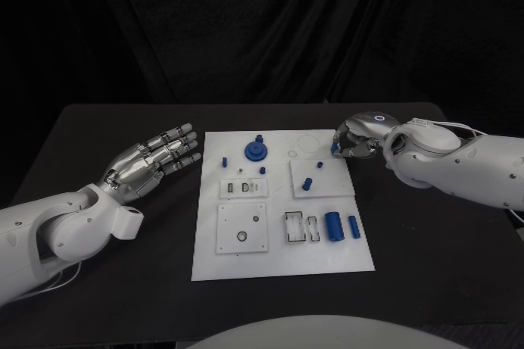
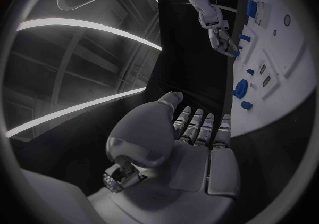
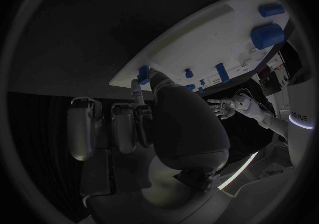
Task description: Assemble the parts on the task board
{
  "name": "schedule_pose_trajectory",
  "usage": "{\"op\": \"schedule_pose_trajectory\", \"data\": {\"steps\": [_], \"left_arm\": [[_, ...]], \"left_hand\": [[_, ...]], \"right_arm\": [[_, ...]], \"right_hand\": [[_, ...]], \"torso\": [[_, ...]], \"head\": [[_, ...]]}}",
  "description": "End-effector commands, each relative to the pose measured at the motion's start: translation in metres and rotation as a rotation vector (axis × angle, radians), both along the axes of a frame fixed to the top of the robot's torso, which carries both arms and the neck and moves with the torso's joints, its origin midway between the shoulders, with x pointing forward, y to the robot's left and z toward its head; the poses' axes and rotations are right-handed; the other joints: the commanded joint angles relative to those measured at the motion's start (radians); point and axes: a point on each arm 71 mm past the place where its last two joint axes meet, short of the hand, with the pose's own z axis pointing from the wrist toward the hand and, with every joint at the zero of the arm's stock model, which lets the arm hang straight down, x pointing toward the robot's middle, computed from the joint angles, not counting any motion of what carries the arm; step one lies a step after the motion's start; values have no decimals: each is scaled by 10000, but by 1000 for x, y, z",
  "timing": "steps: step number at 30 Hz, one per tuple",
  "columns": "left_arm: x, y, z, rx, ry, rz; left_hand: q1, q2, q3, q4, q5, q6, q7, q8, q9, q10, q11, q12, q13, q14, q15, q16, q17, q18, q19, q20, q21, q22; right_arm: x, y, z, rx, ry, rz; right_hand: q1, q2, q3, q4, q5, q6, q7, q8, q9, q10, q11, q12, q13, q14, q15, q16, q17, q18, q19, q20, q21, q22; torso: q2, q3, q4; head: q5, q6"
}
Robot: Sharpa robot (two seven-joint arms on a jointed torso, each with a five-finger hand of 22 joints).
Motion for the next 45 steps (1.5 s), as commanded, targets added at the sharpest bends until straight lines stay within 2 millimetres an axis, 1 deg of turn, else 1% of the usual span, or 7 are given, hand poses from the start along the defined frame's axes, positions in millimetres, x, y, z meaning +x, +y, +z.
{"op": "schedule_pose_trajectory", "data": {"steps": [1, 11, 23, 29, 35, 39, 45], "left_arm": [[-1, -2, 0, -141, -18, -140], [-1, -1, -1, -130, 20, -130], [-3, 2, -2, -116, 39, -60], [-3, 2, -2, -112, 41, -52], [-3, 1, -3, -112, 47, -66], [-3, -1, -3, -122, 48, -100], [-3, -3, -3, -126, 51, -124]], "left_hand": [[-116, 20, 61, -2, 3, -34, 28, 46, -7, -85, 28, 41, -13, -11, 28, 14, 11, 192, -41, 50, -4, 7], [-116, 20, 61, -2, 3, -34, 28, 46, -7, -85, 28, 41, -13, -11, 28, 14, 11, 192, -41, 50, -4, 7], [-121, 21, 70, -7, 2, -51, 29, 42, -10, -91, 31, 41, -15, -18, 28, 12, 10, 191, -41, 49, -4, 7], [-125, 21, 76, -10, 2, -36, 28, 45, -8, -90, 33, 50, -13, -12, 28, 15, 11, 191, -38, 49, -2, 8], [-130, 16, 83, -18, 1, -32, 26, 47, -8, -85, 37, 62, -12, -6, 27, 17, 13, 191, -37, 50, -2, 8], [-130, 16, 83, -18, 1, -32, 26, 47, -8, -85, 37, 62, -12, -6, 27, 17, 13, 191, -37, 50, -2, 8], [-130, 16, 83, -18, 1, -32, 26, 47, -8, -85, 37, 62, -12, -6, 27, 17, 13, 191, -37, 50, -2, 8]], "right_arm": [[0, 0, -1, -2, -4, 35], [0, 3, 0, 72, -134, 156], [-11, 10, 12, 830, -1211, 568], [-28, 42, 35, 1589, -1748, 1445], [-43, 80, 44, 2040, -1641, 2299], [-51, 105, 40, 2039, -1096, 2720], [-54, 128, 27, 1856, -397, 2936]], "right_hand": [[110, -7, 2, -66, 23, 67, -1, 64, 78, 975, -46, -1, 2575, 878, -90, -55, 2379, 34, 151, -80, -58, 2170], [285, 61, 79, -215, 946, 122, -69, 467, 703, 1018, -102, 27, 2605, 871, -138, -70, 2365, 28, 170, -129, -48, 2178], [286, 23, 144, -214, 1486, 377, -140, 772, 1075, 1060, -168, 54, 2633, 899, -204, -35, 2402, 0, 253, -190, 59, 2216], [283, -21, 193, -188, 1728, 515, -146, 886, 1229, 1060, -122, 54, 2633, 988, -186, 102, 2545, -55, 400, -189, 266, 2288], [255, -46, 223, -164, 1852, 564, -147, 913, 1302, 1060, -87, 54, 2633, 1030, -166, 170, 2616, -77, 463, -177, 351, 2316], [239, -57, 237, -155, 1921, 554, -137, 907, 1320, 1060, -75, 54, 2633, 1031, -158, 171, 2617, -76, 465, -172, 351, 2316], [238, -75, 262, -164, 2009, 553, -109, 901, 1343, 1060, -34, 54, 2633, 1025, -134, 161, 2607, -60, 428, -159, 294, 2294]], "torso": [[0, -5, 3], [0, -2, -5], [0, 1, -4], [1, 1, -1], [1, -4, 0], [4, 1, 1], [3, -1, 2]], "head": [[3, -16], [25, -21], [96, -12], [85, -21], [95, -55], [65, -46], [83, -45]]}}
